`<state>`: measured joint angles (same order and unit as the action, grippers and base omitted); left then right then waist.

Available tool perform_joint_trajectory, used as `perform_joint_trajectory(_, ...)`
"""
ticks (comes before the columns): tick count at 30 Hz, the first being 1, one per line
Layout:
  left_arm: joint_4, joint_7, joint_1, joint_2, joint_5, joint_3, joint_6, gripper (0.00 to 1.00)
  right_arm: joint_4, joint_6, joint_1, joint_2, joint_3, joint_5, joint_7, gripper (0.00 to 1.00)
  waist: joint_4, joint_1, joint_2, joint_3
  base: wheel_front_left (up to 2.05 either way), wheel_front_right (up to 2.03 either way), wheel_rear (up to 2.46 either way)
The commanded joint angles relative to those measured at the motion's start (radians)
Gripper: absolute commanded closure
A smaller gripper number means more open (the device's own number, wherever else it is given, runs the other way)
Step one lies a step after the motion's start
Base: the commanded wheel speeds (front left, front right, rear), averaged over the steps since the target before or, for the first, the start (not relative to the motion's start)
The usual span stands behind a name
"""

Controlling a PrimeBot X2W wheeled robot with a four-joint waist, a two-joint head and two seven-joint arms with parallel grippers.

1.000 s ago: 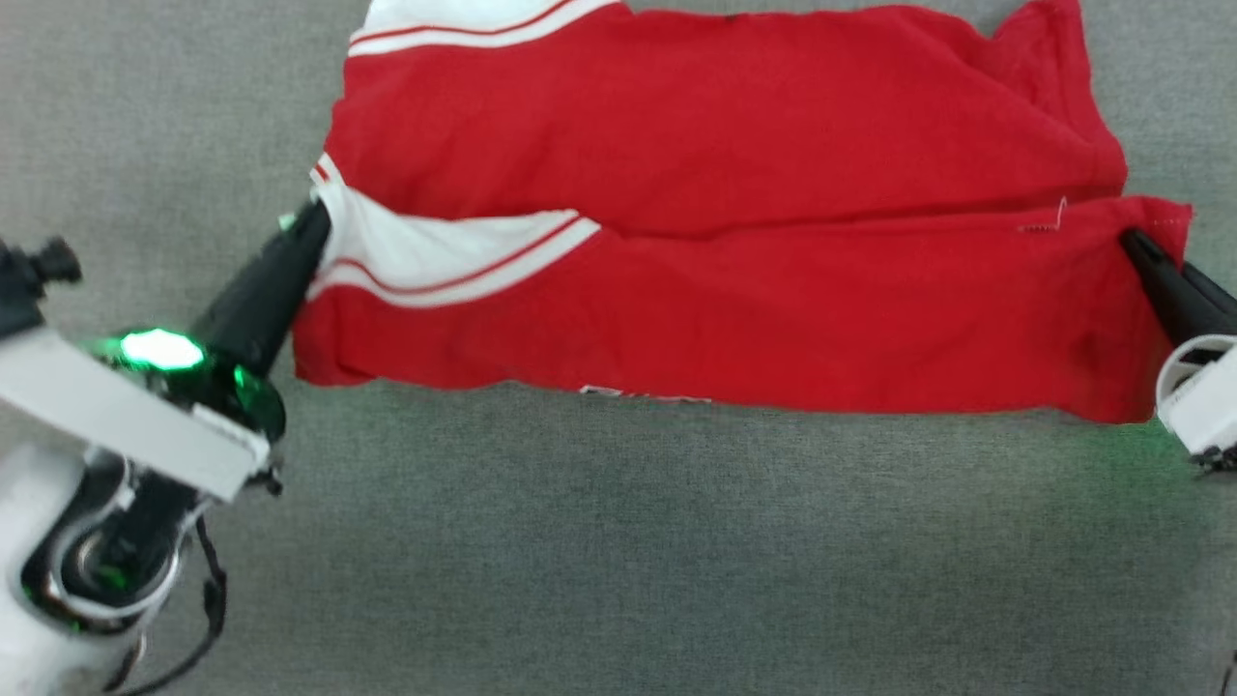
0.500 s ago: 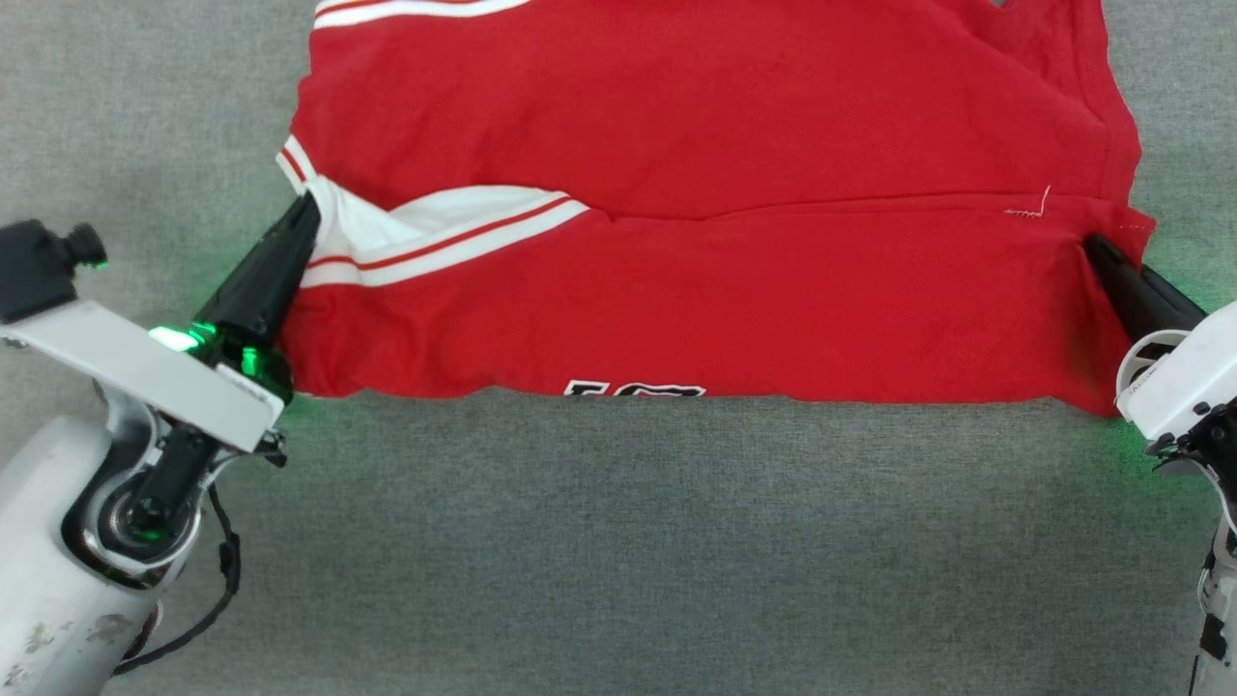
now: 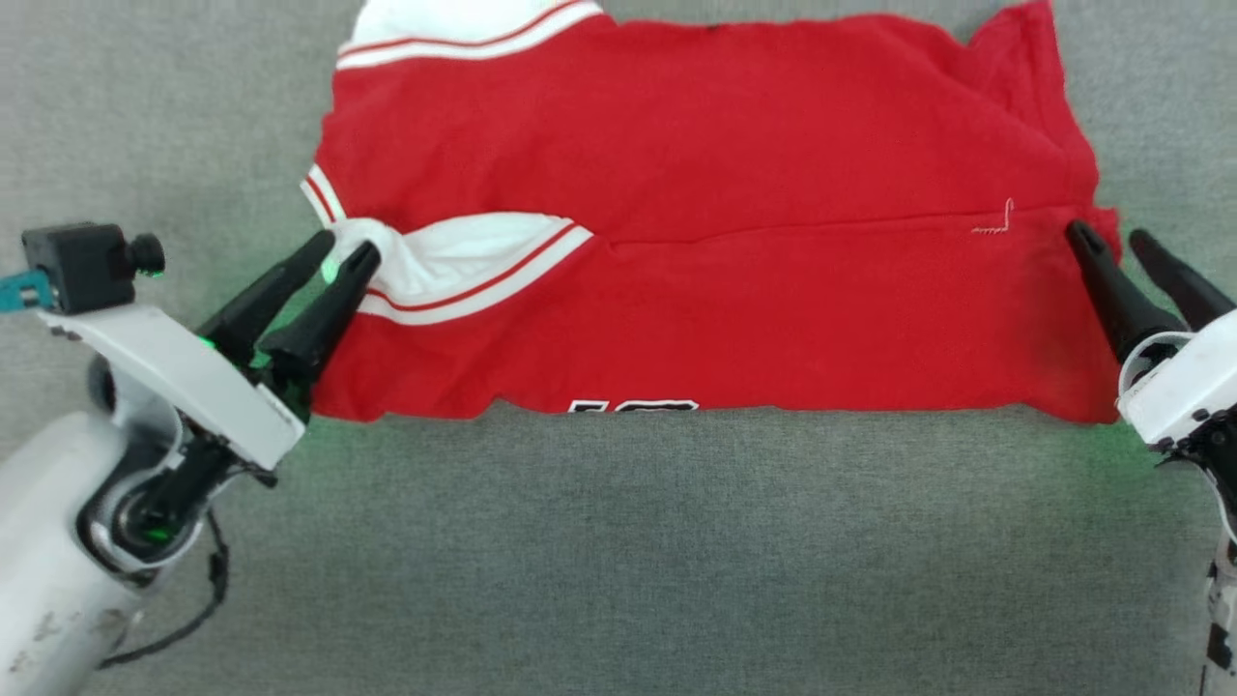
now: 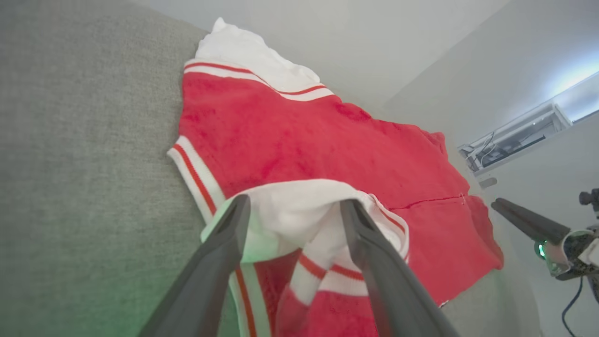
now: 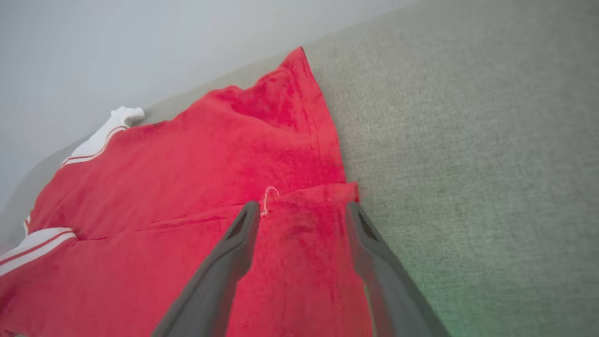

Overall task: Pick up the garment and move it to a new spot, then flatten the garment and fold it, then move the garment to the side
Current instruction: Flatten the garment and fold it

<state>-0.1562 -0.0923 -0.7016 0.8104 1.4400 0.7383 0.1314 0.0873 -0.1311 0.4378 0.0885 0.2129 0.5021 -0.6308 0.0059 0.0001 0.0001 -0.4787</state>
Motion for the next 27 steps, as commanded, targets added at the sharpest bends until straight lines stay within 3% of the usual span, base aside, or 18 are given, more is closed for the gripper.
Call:
perform_joint_trajectory(1,-0.007,0.008,-0.016,0.015,-0.013,0.010,-0.002,0.00,0.008,0.001,-0.012,0.007,-0.003,0.012,0.010,0.00,0.005,-0.0001,-0.0001,0.043,0.00,0.00,0.00)
perform_joint_trajectory(5,-0.036,0.080,-0.065,0.069,-0.052,0.060,-0.002,0.00,0.034,0.001,-0.028,0.024,0.003,0.019,0.025,0.00,0.011,-0.0001,-0.0001,0.090,0.00,0.00,0.00)
perform_joint_trajectory(11,-0.051,0.306,-0.146,0.146,-0.113,0.148,-0.008,0.00,0.080,0.001,-0.050,0.028,0.021,0.026,0.006,0.00,0.015,-0.0001,-0.0001,0.124,0.00,0.00,0.00)
perform_joint_trajectory(18,0.051,0.568,-0.173,0.207,-0.049,0.201,-0.072,0.00,0.101,0.001,-0.073,0.017,0.018,0.032,0.002,0.00,0.009,-0.0001,-0.0001,0.112,0.00,0.00,0.00)
perform_joint_trajectory(22,0.073,0.608,-0.157,0.201,-0.009,0.208,-0.095,0.00,0.104,0.001,-0.067,0.008,0.011,0.031,0.005,0.00,-0.003,-0.0001,-0.0001,0.085,0.00,0.00,0.00)
perform_joint_trajectory(27,0.003,0.627,-0.141,0.165,0.044,0.209,-0.086,0.00,0.108,0.001,-0.037,0.000,-0.003,0.027,0.008,0.00,-0.029,-0.0001,-0.0001,0.046,0.00,0.00,0.00)
